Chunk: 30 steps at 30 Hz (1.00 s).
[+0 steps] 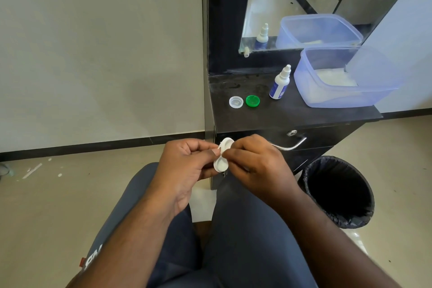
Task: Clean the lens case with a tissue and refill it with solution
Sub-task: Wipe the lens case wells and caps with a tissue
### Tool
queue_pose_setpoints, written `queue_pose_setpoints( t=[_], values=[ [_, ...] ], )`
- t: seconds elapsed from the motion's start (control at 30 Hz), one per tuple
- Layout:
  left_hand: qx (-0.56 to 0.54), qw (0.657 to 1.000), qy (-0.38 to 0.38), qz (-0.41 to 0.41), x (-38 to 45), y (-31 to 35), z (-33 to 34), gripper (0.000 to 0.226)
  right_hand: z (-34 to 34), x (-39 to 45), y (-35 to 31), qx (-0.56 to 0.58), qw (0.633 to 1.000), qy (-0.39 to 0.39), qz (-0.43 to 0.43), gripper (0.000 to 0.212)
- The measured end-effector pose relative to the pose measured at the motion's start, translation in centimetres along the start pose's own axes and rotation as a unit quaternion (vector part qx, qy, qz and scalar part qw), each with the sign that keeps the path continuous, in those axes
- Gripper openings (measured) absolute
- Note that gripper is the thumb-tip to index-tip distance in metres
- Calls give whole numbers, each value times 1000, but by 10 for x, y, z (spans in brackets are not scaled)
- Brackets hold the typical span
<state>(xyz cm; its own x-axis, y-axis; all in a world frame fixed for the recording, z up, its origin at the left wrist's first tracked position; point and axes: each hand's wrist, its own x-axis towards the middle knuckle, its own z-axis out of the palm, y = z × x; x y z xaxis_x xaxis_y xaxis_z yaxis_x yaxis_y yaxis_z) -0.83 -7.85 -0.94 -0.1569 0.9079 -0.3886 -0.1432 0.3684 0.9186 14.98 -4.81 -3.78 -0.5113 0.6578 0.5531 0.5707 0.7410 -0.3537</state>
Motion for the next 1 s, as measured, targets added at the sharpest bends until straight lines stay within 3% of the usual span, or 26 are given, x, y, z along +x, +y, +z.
queue_pose_setpoints(
  t=[0.2,0.43,0.73,1.0],
  values=[
    [-9,1000,0,-11,-1,-1,3,5,-7,-2,6,-34,998,-41,-27,13],
    [13,999,-29,-14,-1,-1,5,5,-10,2,-1,59,994,-26,91,13],
    [-8,1000,-2,-6,-3,2,2,6,-9,-1,-4,42,994,-17,96,17],
    [0,1000,12,2,-2,2,1,5,-7,3,-3,36,994,-28,100,8]
  ],
)
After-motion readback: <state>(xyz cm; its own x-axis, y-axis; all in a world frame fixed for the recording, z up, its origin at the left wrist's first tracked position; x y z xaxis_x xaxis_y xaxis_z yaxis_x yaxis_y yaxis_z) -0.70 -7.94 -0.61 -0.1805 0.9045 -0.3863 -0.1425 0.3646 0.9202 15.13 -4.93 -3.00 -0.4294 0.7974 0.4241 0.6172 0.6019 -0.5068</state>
